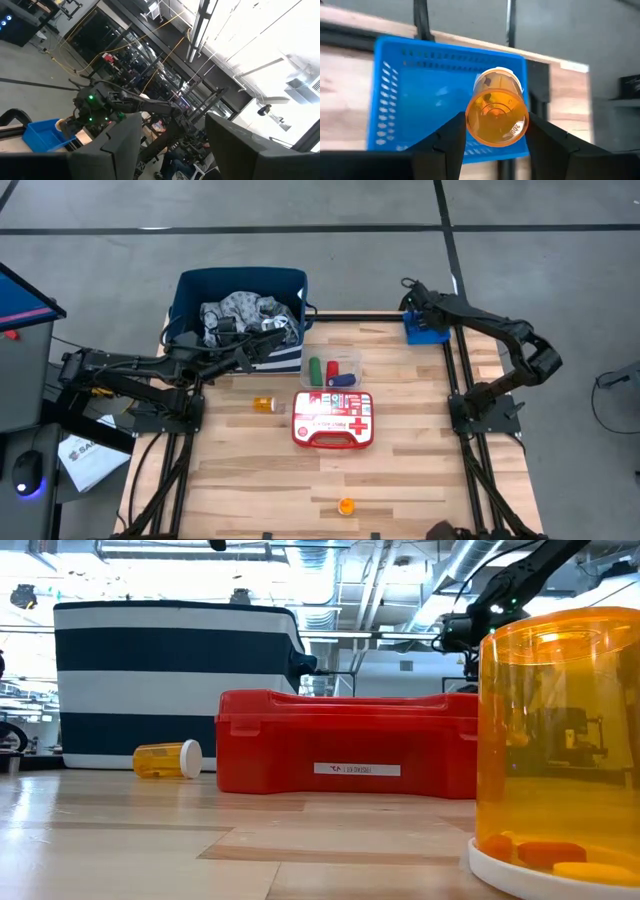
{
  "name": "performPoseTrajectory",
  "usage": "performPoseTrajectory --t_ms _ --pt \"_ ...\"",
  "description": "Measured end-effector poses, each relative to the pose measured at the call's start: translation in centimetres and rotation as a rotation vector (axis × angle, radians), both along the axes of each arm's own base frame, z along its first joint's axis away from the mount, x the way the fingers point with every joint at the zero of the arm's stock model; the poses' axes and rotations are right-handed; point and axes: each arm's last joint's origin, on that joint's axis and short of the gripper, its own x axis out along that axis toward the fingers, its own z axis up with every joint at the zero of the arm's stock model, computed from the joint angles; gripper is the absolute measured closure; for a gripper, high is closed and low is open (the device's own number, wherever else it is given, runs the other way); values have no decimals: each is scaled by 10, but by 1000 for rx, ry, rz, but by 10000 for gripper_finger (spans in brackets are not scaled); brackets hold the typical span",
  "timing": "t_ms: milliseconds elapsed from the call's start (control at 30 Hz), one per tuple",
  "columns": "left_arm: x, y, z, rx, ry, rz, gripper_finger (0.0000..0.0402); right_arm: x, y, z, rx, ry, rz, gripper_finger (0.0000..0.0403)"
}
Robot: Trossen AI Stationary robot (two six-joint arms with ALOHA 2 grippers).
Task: Pick & place medical supplies in basket/bin
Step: Put the bottom left orange pill bottle into the blue bin
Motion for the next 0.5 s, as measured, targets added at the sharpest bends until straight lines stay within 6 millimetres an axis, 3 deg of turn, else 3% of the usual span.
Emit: performPoseTrajectory --t_ms 200,500 --pt "0 0 0 7 3 2 190 -2 -5 0 -4 -143 -95 226" --pt "0 0 0 9 3 3 190 -4 -13 -5 -19 -169 -144 226"
